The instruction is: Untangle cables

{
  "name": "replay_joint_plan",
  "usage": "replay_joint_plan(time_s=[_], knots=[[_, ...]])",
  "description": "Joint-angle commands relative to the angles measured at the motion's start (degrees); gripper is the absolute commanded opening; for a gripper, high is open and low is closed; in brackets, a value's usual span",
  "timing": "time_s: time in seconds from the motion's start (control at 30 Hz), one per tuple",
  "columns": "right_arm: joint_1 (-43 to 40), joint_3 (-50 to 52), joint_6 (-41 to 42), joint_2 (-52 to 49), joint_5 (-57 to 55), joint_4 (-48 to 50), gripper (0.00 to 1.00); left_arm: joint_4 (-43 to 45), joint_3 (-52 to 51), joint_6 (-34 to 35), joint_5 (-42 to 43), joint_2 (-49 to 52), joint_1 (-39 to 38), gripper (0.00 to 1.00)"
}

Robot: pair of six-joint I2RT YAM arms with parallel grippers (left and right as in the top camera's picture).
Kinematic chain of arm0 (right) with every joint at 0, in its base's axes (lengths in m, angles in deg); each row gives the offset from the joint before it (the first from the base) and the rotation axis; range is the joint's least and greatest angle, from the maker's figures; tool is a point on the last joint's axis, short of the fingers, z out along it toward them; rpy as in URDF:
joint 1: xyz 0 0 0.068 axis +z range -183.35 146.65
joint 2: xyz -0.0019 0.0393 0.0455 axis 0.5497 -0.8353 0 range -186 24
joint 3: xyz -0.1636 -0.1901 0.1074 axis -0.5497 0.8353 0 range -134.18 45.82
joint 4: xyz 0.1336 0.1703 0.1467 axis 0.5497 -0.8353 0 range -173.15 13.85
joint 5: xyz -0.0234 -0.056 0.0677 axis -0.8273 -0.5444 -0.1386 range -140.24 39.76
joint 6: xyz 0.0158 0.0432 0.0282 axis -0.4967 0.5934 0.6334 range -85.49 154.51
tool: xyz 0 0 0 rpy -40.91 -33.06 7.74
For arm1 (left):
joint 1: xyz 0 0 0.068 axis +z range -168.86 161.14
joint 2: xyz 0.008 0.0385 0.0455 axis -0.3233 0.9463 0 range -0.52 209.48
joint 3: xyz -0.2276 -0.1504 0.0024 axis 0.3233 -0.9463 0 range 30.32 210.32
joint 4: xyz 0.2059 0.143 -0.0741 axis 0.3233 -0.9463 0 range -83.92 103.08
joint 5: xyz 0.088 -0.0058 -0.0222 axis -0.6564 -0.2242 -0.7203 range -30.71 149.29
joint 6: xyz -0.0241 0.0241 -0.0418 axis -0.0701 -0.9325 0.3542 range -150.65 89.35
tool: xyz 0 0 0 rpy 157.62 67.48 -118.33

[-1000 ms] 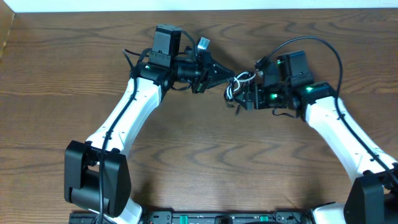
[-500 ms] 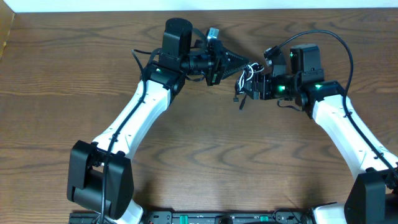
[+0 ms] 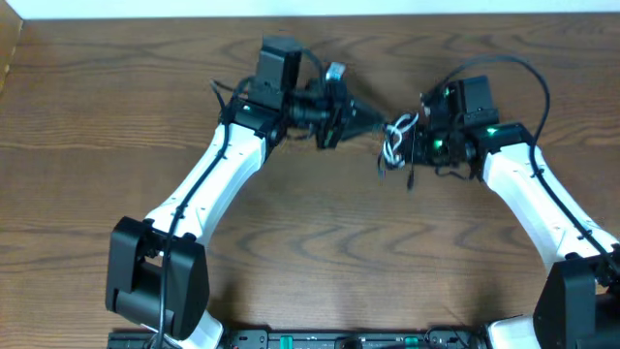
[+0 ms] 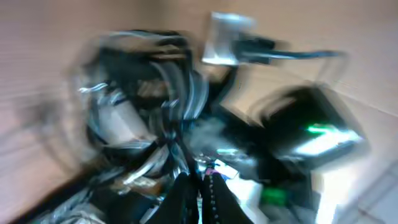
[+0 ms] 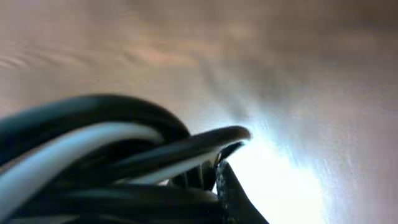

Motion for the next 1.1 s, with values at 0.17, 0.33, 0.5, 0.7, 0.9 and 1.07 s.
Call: replay_joint_plan(time_s=[0.17, 0.33, 0.5, 0.7, 0.9, 1.07], knots=[[0.8, 0.3, -0.7, -0.7, -14.5, -9.3, 0.01, -32.5, -0.4, -34.1, -38.0, -0.9, 1.4, 0.08], [5.7, 0.3, 2.3, -0.8, -18.7, -8.6, 0.01, -33.1, -0.4, -35.0, -38.0, -0.6, 0.3, 0.22], [10.8, 0.3, 11.8, -0.8, -27.7, -9.9, 0.01, -33.1, -0.4, -35.0, -36.7, -0.6, -0.7, 0.43], [10.8, 0.3, 13.6, -2.0, -27.6, -10.1, 0.01, -28.9, -0.4, -35.0, -27.9, -0.6, -0.7, 0.47], [10.4, 0.3, 11.8, -6.5, -20.5, -9.2, 0.01, -20.5, -0.4, -33.4, -24.0, -0.6, -2.3, 0.47], [10.4, 0.3, 11.8, -6.6, -20.3, -8.7, 0.01, -19.0, -0.4, -25.4, -31.6, 0.0, -6.2, 0.36]])
